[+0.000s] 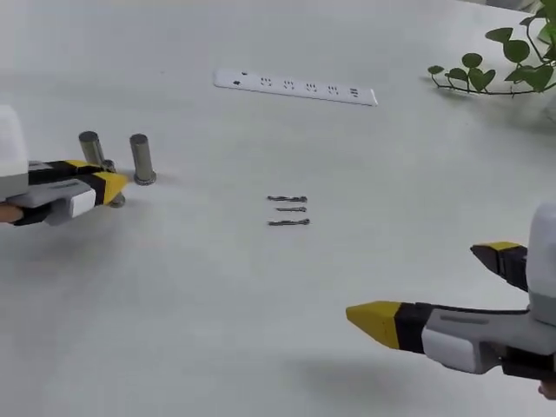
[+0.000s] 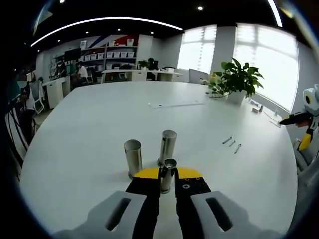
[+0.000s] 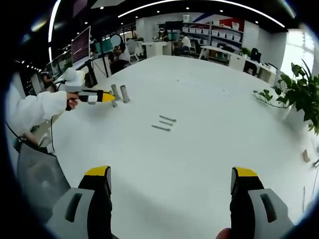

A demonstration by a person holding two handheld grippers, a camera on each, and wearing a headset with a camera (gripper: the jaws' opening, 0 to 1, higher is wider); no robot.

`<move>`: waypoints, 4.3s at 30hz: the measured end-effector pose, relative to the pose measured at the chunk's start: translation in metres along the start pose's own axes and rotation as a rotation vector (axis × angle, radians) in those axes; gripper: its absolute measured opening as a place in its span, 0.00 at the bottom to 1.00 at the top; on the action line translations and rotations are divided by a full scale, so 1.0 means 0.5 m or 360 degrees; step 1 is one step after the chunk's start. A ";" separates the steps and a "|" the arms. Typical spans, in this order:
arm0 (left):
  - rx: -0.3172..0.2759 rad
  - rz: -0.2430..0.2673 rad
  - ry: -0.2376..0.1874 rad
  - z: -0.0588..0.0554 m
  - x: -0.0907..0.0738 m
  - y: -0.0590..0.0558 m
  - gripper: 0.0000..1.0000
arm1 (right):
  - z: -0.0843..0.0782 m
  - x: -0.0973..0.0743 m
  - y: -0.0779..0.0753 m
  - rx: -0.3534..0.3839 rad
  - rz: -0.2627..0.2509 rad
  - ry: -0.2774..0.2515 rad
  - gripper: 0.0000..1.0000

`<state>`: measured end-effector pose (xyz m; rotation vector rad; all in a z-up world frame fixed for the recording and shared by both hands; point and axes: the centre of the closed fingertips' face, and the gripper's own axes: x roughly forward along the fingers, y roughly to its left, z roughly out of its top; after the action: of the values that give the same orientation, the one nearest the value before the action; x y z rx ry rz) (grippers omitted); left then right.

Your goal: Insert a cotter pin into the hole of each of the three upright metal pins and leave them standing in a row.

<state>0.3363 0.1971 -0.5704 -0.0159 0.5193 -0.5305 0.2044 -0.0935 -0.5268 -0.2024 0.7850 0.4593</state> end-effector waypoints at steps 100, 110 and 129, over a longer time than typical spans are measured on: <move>0.0311 -0.0318 0.0023 -0.068 -0.017 -0.332 0.06 | -0.023 -0.043 0.001 0.0080 0.0035 -0.0108 0.95; 0.0254 -0.0319 0.0044 -0.071 -0.019 -0.331 0.07 | -0.020 -0.047 0.002 0.0072 0.0022 -0.0126 0.98; 0.0217 -0.0415 0.0001 -0.044 -0.073 -0.349 0.57 | -0.018 -0.055 0.018 0.0036 0.0037 -0.0137 0.98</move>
<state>0.2153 0.0666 -0.5470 0.0472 0.4836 -0.8201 0.1777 -0.0972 -0.5134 -0.1519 0.7082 0.4777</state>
